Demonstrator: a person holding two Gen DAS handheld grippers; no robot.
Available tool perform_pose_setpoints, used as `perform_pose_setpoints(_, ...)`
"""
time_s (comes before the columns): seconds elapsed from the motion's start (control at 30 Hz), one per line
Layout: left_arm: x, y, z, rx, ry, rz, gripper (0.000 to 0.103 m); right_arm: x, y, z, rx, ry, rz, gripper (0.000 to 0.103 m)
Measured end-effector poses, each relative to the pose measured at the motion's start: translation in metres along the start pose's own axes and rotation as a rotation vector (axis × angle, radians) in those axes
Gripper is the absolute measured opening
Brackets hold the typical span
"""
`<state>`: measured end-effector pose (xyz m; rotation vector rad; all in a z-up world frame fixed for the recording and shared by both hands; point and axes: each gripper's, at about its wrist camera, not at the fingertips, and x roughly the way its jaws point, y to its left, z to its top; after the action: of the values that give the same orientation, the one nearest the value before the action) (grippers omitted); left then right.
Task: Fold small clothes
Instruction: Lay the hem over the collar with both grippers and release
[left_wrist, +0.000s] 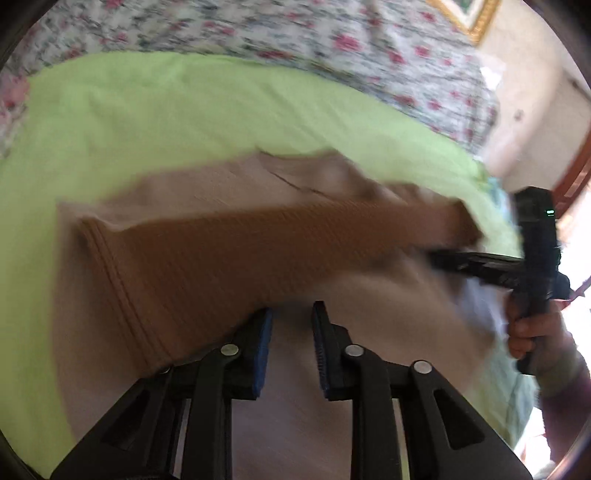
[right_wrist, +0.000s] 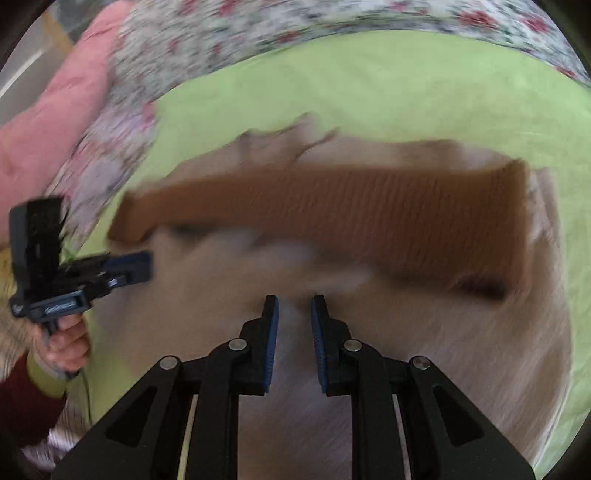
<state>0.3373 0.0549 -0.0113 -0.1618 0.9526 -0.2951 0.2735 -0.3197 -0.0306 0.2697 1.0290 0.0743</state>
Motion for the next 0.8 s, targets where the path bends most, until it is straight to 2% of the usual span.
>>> perform_pose_setpoints(0.03, 0.002, 0.011, 0.010, -0.016, -0.014, 0.051, 0.021, 0.001, -0.015, 0.012, 0.047, -0.032, -0.032, 0.019)
perform_pose_setpoints(0.13, 0.002, 0.043, 0.031, -0.109, -0.059, 0.129, 0.021, -0.006, -0.048, 0.029, 0.184, -0.151, -0.093, 0.019)
perform_pose_setpoints(0.23, -0.003, 0.073, 0.041, -0.229, -0.099, 0.095, 0.021, -0.017, -0.071, 0.032, 0.306, -0.239, -0.098, 0.019)
perform_pose_setpoints(0.33, -0.008, 0.090, 0.035, -0.299, -0.128, 0.088, 0.021, -0.028, -0.071, 0.023, 0.319, -0.266, -0.111, 0.020)
perform_pose_setpoints(0.47, -0.025, 0.098, 0.013, -0.360, -0.151, 0.066, 0.021, -0.047, -0.070, -0.002, 0.318, -0.265, -0.097, 0.020)
perform_pose_setpoints(0.57, -0.044, 0.092, -0.013, -0.364, -0.161, 0.068, 0.021, -0.058, -0.060, -0.023, 0.299, -0.269, -0.083, 0.021)
perform_pose_setpoints(0.7, -0.072, 0.078, -0.051, -0.356, -0.179, 0.078, 0.021, -0.079, -0.053, -0.056, 0.293, -0.265, -0.082, 0.029)
perform_pose_setpoints(0.8, -0.089, 0.068, -0.081, -0.368, -0.173, 0.056, 0.021, -0.090, -0.046, -0.077, 0.287, -0.261, -0.088, 0.031)
